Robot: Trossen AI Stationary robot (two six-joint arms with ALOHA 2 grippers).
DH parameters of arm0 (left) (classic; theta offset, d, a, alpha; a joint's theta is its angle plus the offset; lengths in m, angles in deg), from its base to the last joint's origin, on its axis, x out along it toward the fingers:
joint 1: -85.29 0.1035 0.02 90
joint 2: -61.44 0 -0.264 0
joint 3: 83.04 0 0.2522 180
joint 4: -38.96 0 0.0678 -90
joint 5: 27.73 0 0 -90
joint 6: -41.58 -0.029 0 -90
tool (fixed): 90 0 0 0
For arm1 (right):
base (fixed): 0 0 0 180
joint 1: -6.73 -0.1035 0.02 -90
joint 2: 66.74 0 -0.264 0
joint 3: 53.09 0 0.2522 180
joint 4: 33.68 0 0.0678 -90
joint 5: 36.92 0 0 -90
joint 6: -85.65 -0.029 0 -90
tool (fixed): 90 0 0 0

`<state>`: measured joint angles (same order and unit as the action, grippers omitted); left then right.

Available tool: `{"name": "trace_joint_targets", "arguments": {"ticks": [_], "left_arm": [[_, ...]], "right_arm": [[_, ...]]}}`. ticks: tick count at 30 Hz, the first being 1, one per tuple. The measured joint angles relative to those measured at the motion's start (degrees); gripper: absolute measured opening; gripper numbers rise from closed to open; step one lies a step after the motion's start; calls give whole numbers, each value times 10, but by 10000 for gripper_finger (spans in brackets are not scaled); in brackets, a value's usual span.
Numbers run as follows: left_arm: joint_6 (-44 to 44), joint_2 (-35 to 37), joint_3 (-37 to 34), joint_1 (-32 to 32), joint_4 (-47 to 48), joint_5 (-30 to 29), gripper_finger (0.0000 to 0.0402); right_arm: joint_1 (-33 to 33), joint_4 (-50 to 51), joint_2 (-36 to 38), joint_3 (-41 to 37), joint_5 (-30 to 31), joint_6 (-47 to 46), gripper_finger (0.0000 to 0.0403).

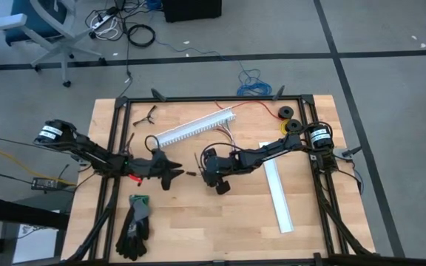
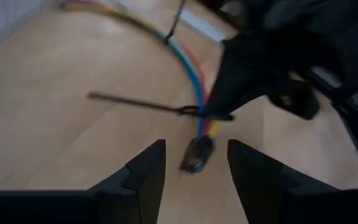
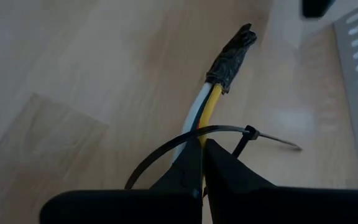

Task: Ziptie cables
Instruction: Wrap the cable wires with black zip tie

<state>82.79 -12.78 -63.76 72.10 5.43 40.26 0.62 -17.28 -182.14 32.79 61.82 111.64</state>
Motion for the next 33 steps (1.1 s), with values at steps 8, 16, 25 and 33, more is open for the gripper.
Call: {"name": "trace_joint_targets", "arguments": {"ticks": [8,16,25,33], "left_arm": [[13,-11,17,10,8,37,182],[29,-56,27,21,11,70,182],[-4,-123,70,21,8,79,182],[-6,-124,70,23,-4,103,182]], "right_arm": [[4,-33,0,0,-14,16,0],[8,-35,0,0,-14,15,0],[13,13,-1,0,-73,15,1],[23,26,-1,0,-125,22,38]]}}
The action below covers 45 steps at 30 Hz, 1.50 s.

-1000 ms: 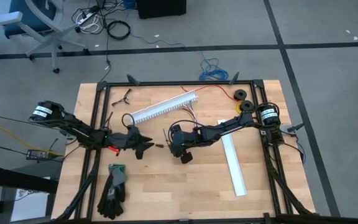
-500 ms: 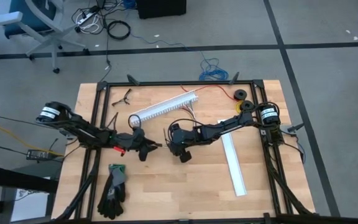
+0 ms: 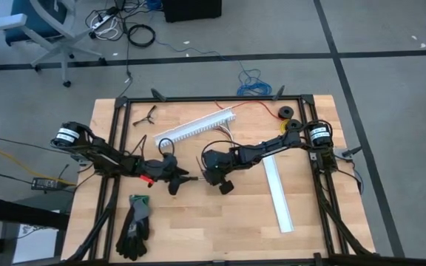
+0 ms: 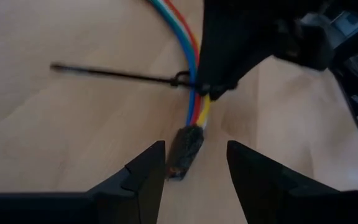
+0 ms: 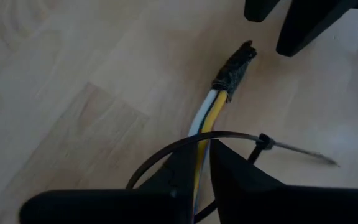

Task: Ziptie cables
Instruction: Wrap the cable wires with black zip tie

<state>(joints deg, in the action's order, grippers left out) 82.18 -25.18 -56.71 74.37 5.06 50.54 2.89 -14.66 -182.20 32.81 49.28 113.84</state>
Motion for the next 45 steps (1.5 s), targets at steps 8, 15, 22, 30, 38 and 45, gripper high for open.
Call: {"name": "trace_joint_targets", "arguments": {"ticks": [8,15,22,30,38,45], "left_arm": [[10,0,1,8,-4,-8,182],[45,0,1,43,16,-43,182],[65,0,3,64,36,-24,181],[48,0,29,68,71,-21,181],[47,0,32,68,77,-21,181],[47,0,32,68,71,-17,181]], "right_arm": [[3,-3,0,0,16,-2,95],[10,-22,0,0,29,-52,96],[9,-10,0,0,67,-44,78],[9,24,7,0,159,-44,75],[7,18,57,0,199,-49,73],[18,60,66,0,172,-115,73]]}}
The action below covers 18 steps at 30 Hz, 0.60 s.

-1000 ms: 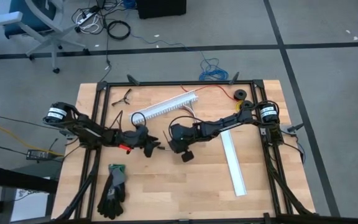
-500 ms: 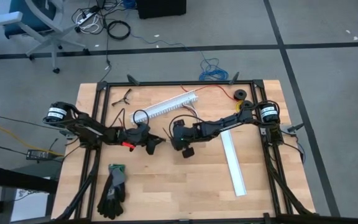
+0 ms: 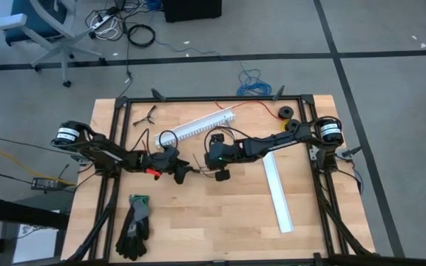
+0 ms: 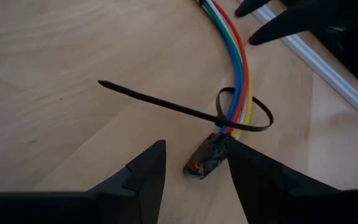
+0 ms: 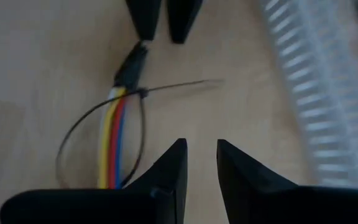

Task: Ziptie cables
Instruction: Wrap the cable wires with black zip tie

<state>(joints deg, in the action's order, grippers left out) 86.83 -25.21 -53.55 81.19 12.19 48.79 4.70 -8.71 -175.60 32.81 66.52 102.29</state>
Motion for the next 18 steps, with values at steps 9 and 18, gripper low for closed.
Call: {"name": "trace_joint_targets", "arguments": {"ticks": [9,18], "left_arm": [[0,0,0,0,-8,15,181],[-14,0,0,0,-8,0,181]], "right_arm": [[23,-60,-4,0,-181,-151,73],[20,-67,-6,0,-202,-263,73]]}}
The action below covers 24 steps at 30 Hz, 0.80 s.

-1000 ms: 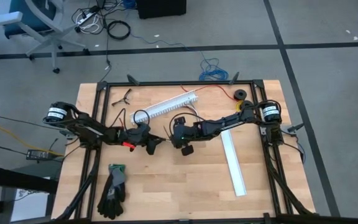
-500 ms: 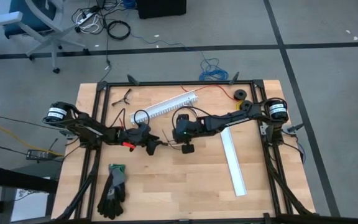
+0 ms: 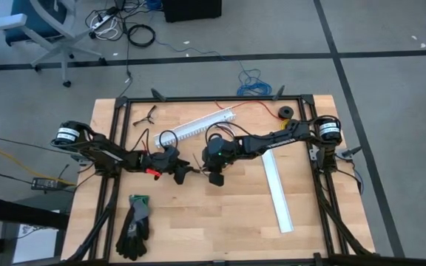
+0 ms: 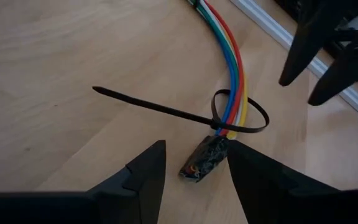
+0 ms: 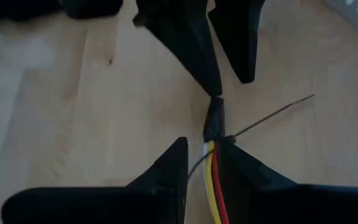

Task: Ziptie cables
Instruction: Wrap the cable wires with black zip tie

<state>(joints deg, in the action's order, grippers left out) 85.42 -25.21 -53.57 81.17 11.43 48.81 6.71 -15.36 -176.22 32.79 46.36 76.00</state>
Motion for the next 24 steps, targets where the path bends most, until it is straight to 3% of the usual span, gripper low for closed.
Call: {"name": "trace_joint_targets", "arguments": {"ticks": [7,19,24], "left_arm": [[-1,0,-1,0,-4,-7,181],[-1,0,-1,0,-12,-9,181],[2,0,0,0,-21,-9,181]], "right_arm": [[-18,-22,-31,0,4,-28,73],[-33,-14,-57,8,74,-8,72],[-33,-6,-58,8,82,4,52]]}}
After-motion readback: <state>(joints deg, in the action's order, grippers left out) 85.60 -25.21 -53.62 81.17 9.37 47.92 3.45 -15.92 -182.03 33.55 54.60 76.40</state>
